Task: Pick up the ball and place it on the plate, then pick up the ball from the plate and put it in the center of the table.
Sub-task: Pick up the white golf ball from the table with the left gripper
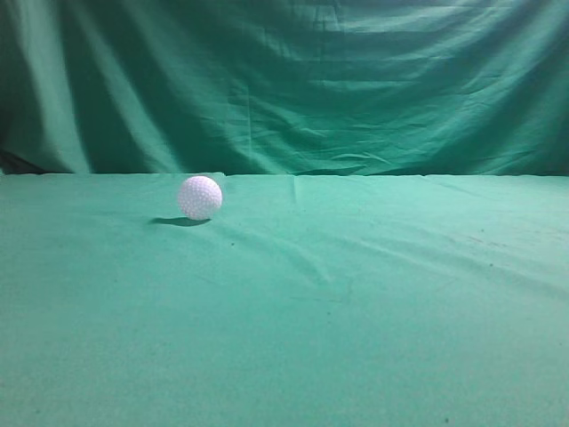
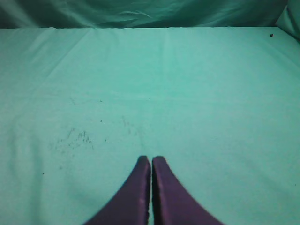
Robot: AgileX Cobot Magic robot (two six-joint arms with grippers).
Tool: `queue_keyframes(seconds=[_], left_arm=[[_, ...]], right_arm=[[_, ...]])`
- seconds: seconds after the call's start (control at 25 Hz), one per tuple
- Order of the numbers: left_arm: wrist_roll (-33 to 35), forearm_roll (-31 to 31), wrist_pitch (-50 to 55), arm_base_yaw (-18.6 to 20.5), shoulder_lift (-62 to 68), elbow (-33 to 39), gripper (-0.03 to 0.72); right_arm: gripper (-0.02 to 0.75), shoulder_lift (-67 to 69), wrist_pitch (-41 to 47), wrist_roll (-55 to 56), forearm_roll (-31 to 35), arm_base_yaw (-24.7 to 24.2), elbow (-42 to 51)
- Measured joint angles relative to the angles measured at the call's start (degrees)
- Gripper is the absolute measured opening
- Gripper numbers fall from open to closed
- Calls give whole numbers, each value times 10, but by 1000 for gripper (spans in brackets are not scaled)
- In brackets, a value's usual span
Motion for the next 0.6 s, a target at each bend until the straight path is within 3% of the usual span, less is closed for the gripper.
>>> queue_keyframes(seconds=[0.6], left_arm=[[-1, 0, 0, 0, 0, 0, 0]], right_arm=[[0, 0, 0, 0, 0, 0, 0]])
